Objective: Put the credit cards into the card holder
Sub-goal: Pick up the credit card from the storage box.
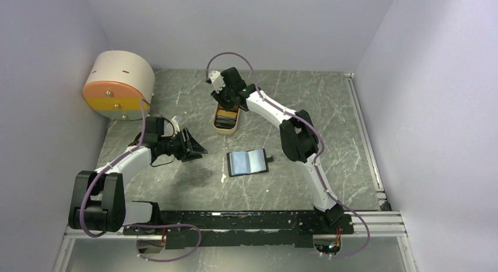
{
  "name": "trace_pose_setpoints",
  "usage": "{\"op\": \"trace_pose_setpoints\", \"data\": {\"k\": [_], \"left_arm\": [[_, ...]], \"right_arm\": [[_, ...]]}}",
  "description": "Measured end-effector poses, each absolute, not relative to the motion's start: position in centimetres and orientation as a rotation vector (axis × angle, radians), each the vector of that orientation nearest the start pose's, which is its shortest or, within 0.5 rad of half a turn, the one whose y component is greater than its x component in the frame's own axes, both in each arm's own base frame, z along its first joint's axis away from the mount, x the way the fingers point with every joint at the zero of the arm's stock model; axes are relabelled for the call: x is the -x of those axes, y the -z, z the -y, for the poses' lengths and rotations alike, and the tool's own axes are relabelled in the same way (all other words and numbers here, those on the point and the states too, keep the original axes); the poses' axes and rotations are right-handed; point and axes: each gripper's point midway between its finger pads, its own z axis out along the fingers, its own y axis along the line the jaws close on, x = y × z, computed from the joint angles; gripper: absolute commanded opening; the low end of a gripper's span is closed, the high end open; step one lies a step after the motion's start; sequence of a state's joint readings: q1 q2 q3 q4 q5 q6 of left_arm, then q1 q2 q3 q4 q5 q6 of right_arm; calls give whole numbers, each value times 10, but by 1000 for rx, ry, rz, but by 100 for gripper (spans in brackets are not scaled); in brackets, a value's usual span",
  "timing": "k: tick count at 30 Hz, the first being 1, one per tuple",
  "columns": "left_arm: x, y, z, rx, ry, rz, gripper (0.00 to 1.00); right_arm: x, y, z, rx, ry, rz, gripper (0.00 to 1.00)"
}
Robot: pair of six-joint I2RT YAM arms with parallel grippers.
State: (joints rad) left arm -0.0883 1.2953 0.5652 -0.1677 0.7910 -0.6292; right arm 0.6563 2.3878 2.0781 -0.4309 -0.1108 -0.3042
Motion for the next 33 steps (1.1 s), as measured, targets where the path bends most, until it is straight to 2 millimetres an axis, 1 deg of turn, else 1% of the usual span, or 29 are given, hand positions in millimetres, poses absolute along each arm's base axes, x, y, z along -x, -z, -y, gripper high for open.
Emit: {"op": "trace_pose_setpoints", "data": {"k": [21, 23, 27, 30, 33], "left_arm": [[-243, -87, 165, 321, 1286, -2501, 49], [-243, -87, 165, 322, 1286, -2502, 49], [-243, -87, 165, 323, 1286, -2502, 49], [-243, -87, 165, 323, 1287, -2502, 49], [-243, -87, 165, 323, 1287, -2502, 49]], "right_arm": [[-493, -78, -378, 1130, -230, -2034, 38], [-493, -78, -378, 1133, -226, -2034, 40], [-491, -78, -379, 1148, -213, -2029, 49], [-489, -78, -381, 1170, -176, -2008, 56], [-485, -78, -382, 1206, -125, -1977, 60]]}}
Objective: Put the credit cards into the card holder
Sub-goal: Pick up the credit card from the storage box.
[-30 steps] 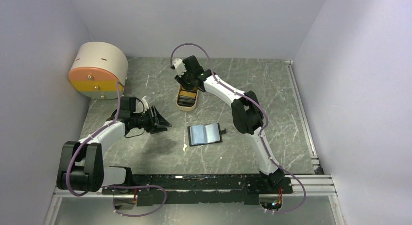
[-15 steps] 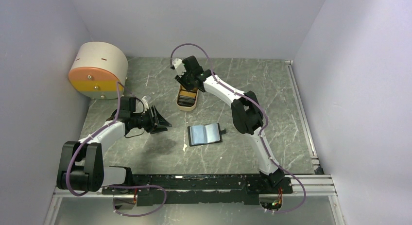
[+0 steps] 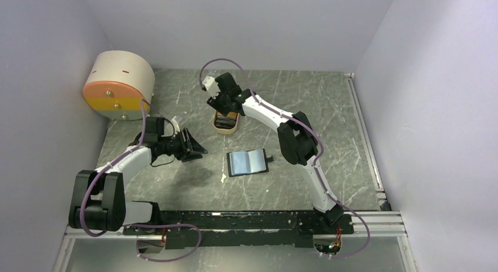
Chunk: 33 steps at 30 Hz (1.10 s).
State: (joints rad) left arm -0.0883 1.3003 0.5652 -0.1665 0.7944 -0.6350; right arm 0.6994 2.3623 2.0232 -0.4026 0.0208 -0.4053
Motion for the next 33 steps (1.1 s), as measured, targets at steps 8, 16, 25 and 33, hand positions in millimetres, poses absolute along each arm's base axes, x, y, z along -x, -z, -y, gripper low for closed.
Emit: {"op": "trace_pose_setpoints", "data": {"k": [8, 16, 25, 33], "left_arm": [[-243, -87, 165, 324, 1287, -2503, 49], [-243, -87, 165, 323, 1288, -2502, 49], [-242, -85, 165, 327, 1292, -2509, 49], [-242, -85, 165, 328, 1293, -2509, 49]], "right_arm": [[-492, -78, -380, 1266, 31, -1886, 66], [-509, -86, -373, 1286, 146, -1806, 62], [-519, -62, -370, 1317, 209, -1798, 48], [-524, -69, -370, 1284, 220, -1783, 41]]}}
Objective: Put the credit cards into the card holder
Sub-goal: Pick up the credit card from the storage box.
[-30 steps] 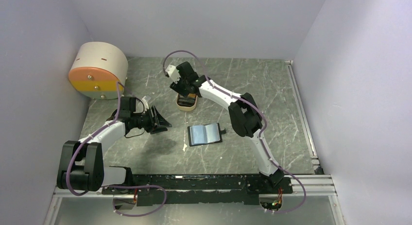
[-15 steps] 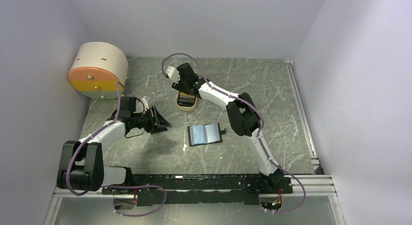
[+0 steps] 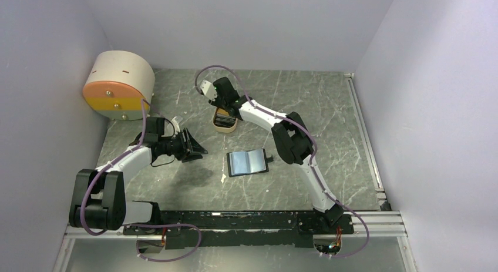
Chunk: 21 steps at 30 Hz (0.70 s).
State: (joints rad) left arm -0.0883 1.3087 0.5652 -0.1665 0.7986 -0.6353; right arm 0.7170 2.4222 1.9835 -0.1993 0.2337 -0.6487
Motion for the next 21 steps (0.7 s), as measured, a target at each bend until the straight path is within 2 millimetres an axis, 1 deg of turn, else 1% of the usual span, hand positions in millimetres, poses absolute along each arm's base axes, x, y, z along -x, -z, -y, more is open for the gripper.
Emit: {"op": "trace_pose_setpoints", "data": {"k": [11, 16, 21], "left_arm": [[-242, -85, 165, 326, 1293, -2508, 49], [-243, -85, 165, 326, 1292, -2507, 49], [-243, -85, 165, 324, 1293, -2506, 49]], "right_arm": [[-521, -72, -369, 1263, 207, -1791, 29], [-520, -74, -369, 1260, 200, -1792, 21], [-519, -76, -370, 1257, 186, -1796, 16]]}}
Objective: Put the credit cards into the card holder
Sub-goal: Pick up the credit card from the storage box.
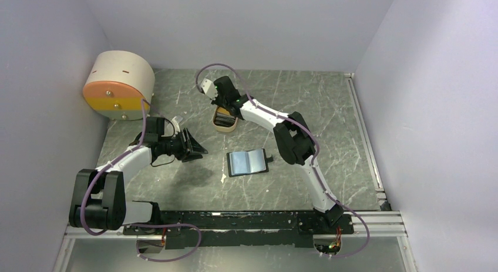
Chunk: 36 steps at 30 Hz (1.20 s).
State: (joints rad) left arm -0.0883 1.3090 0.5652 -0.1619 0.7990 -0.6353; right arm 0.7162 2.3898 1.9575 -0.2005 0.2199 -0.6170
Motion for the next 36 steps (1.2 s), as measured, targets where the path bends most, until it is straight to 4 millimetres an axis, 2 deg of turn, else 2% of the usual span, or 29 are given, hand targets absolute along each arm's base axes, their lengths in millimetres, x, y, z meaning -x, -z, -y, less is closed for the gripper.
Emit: {"op": "trace_pose_setpoints", "data": {"k": [7, 12, 25, 29, 36], "left_arm": [[-243, -86, 165, 324, 1294, -2505, 49], [-243, -86, 165, 323, 1295, -2505, 49], [-242, -86, 166, 321, 1300, -2505, 49], [-242, -87, 166, 319, 1306, -2504, 49], [-241, -84, 167, 325, 1315, -2515, 49]], "right_arm": [[-516, -77, -371, 1258, 167, -1803, 13], [-514, -78, -371, 1263, 156, -1808, 19], [-514, -78, -369, 1259, 158, -1815, 19], [-515, -80, -368, 1249, 160, -1819, 22], [-516, -82, -366, 1236, 148, -1828, 14]]}}
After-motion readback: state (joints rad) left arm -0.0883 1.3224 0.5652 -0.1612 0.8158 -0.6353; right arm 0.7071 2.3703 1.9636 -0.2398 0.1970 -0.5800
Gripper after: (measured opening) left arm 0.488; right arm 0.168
